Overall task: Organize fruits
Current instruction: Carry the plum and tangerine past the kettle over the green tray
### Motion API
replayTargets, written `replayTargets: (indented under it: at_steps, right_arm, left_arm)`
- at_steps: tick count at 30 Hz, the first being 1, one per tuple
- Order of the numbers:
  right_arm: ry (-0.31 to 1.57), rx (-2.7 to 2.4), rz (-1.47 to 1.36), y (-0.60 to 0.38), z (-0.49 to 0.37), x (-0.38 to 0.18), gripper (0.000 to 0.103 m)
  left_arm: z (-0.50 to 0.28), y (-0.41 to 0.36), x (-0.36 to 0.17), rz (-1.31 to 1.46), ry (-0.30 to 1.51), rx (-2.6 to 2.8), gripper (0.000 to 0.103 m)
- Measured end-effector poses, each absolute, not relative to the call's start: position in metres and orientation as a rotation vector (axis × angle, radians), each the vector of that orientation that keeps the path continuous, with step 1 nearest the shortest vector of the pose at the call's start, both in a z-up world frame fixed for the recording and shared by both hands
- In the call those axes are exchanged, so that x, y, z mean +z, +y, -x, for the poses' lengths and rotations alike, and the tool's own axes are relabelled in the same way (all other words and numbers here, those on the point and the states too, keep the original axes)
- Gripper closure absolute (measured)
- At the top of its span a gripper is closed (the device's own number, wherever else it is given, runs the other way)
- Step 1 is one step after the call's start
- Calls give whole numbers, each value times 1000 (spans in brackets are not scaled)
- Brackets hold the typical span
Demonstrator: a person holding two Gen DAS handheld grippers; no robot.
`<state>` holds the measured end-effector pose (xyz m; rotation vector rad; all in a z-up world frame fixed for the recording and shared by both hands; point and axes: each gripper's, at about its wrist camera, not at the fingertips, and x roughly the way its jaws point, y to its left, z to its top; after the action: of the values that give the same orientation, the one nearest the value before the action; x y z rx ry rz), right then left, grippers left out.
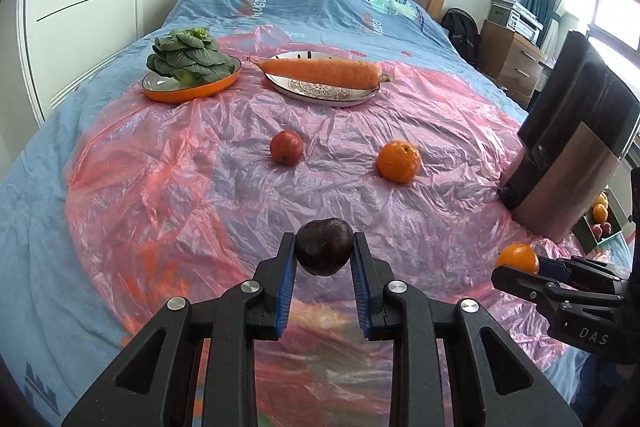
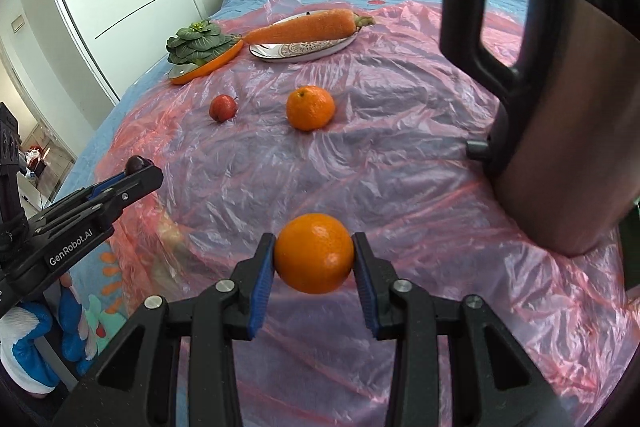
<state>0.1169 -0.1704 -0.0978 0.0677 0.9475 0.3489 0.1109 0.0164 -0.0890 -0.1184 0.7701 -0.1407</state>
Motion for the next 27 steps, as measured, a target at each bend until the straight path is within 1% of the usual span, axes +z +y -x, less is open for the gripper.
replayTargets:
  at_steps: [14, 27]
  right_arm:
    - [968, 250, -99, -246, -42, -85, 67]
    - [893, 71, -226, -353, 0, -67, 68]
  left_arm:
    - [-54, -44, -67, 104, 805, -233, 80]
    - [-11, -152, -40, -34, 825, -463, 80]
